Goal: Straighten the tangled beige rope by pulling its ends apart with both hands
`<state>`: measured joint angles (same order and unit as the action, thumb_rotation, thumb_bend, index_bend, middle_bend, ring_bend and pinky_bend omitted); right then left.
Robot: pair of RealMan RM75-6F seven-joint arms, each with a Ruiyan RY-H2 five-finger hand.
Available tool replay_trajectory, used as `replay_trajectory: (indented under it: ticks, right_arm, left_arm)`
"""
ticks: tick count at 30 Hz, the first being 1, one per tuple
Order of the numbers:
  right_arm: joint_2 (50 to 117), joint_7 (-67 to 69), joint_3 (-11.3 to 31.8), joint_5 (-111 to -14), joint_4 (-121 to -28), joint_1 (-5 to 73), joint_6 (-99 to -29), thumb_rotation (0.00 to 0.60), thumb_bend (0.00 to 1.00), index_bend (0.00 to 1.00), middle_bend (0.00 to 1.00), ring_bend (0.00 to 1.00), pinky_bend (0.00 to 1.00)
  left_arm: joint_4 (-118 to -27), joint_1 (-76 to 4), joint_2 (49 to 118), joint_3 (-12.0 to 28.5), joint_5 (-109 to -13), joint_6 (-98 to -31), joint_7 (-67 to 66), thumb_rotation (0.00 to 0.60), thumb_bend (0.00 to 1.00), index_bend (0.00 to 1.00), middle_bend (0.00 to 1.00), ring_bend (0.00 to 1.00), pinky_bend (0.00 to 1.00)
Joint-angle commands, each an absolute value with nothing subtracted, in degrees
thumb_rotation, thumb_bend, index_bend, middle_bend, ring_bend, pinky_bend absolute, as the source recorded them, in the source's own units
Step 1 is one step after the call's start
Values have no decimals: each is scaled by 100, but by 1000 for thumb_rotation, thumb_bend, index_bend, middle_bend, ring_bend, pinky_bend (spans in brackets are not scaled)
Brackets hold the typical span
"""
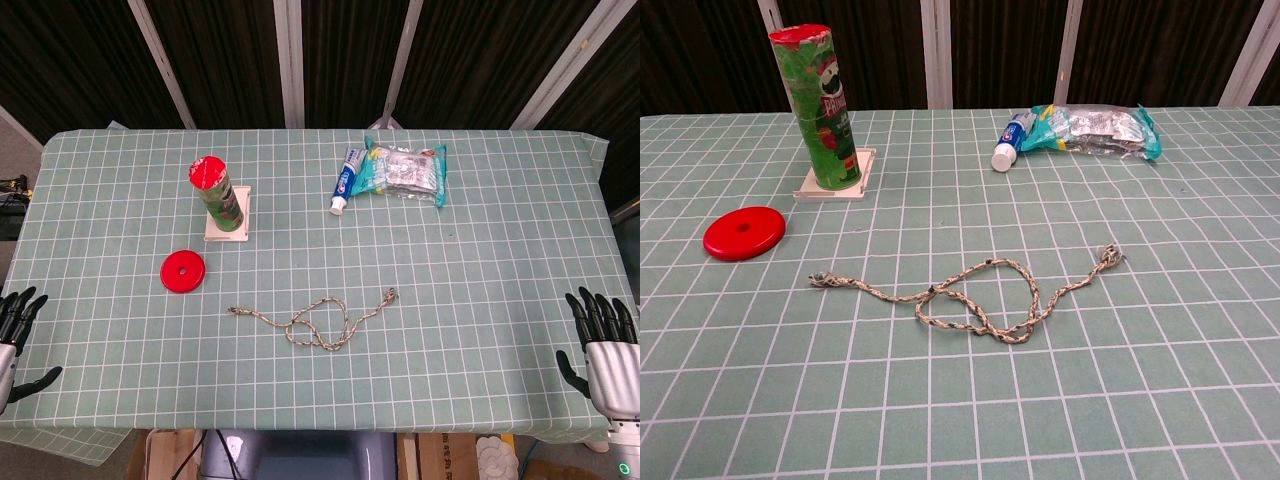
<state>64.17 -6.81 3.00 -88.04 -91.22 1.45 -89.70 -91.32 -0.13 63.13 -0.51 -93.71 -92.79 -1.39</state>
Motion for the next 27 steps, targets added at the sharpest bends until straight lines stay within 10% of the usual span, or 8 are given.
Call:
replay_trajectory:
  ticks: [1,13,27]
  right_arm:
    - [6419,-682,306,-8819,-9134,142,-8980,600,390,0,0,0,0]
    - [6389,-244,168,-9430,-9290,394,-8811,600,390,0,0,0,0]
    - [7320,-987,591,-9094,-9979,1784,-6901,600,390,400,87,0,0]
  left_arm:
    - [-9129,-12,6312,-50,-9368,-9281,-130,600,114,72,0,0,0]
    - [-9123,-11,6310,-35,-9347,-9288,-95,600,114,72,0,0,0]
    - [-9109,-44,6337,-13,-9328,-9248,-123,600,114,71,0,0,0]
